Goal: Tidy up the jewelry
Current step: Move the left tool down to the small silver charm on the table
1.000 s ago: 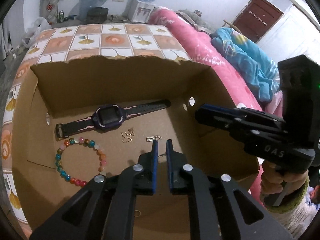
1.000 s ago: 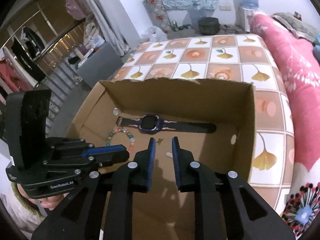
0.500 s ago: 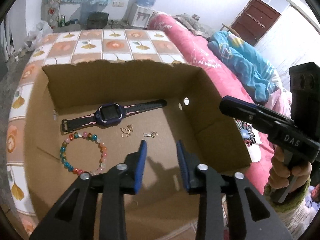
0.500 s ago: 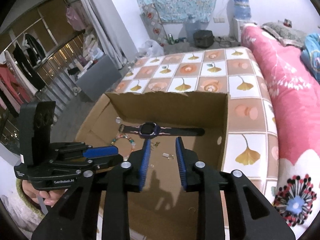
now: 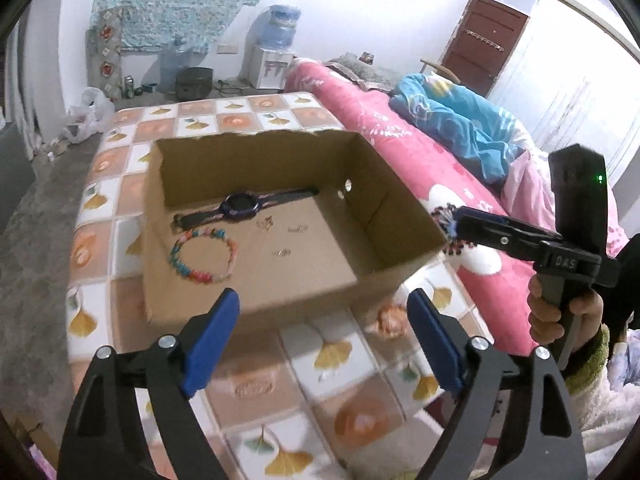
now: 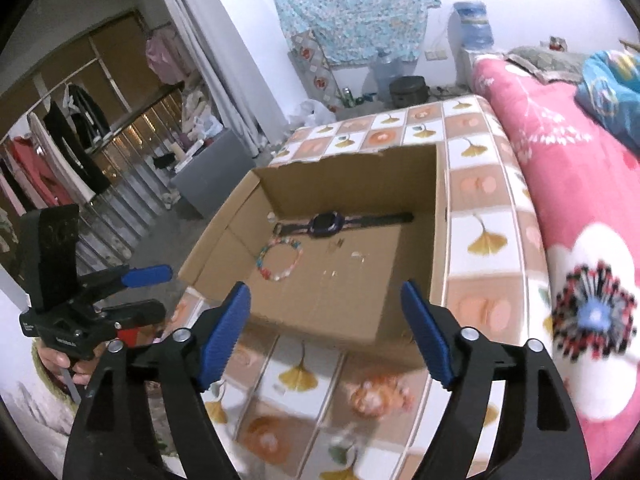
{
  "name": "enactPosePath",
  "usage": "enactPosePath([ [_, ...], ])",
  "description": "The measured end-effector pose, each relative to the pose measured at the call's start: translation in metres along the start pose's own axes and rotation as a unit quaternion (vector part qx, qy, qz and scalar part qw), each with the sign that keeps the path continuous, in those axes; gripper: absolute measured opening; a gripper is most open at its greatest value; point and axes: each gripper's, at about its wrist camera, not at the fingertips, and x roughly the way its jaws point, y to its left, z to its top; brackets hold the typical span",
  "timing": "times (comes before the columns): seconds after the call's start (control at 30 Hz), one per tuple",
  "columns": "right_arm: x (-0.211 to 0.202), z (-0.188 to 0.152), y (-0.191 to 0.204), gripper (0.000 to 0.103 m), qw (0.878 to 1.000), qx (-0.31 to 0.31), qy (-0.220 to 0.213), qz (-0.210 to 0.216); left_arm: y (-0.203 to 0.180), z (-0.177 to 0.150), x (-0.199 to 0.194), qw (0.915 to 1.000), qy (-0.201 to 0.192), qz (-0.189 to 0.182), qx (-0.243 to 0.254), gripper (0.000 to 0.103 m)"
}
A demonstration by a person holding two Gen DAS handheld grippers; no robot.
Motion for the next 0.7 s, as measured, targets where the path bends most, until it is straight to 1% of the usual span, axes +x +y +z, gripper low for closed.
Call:
enactPosePath([
  [0.13,-0.008,-0.026,0.001,0.075,1.000,0.018,0.001,0.007,0.004,-0.026,-0.013,0.9998,-0.002,0.007,-0.020,0.087],
  [0.23,-0.010,-0.041,0.002,0.075,1.000,0.025,0.007,0.013,0.009,-0.045,-0.014,0.9993,0.003,0.019,-0.033,0.088],
  [0.43,-0.006,-0.074,0.011,0.075,1.000,0.019,0.025,-0.002,0.018,-0.078,0.001,0.9968,0.035,0.045,-0.056,0.088],
  [0.57,-0.002,-0.098,0.009,0.075,0.999,0.028,0.032,-0.008,0.015,-0.097,0.018,0.9953,0.050,0.066,-0.050,0.088],
  [0.63,0.002,-0.109,0.006,0.075,0.999,0.037,0.038,-0.006,0.012,-0.102,0.024,0.9952,0.050,0.074,-0.040,0.088],
  [0.7,0.007,-0.118,0.004,0.075,0.998,0.043,0.046,-0.012,0.007,-0.107,0.032,0.9954,0.046,0.080,-0.024,0.088],
])
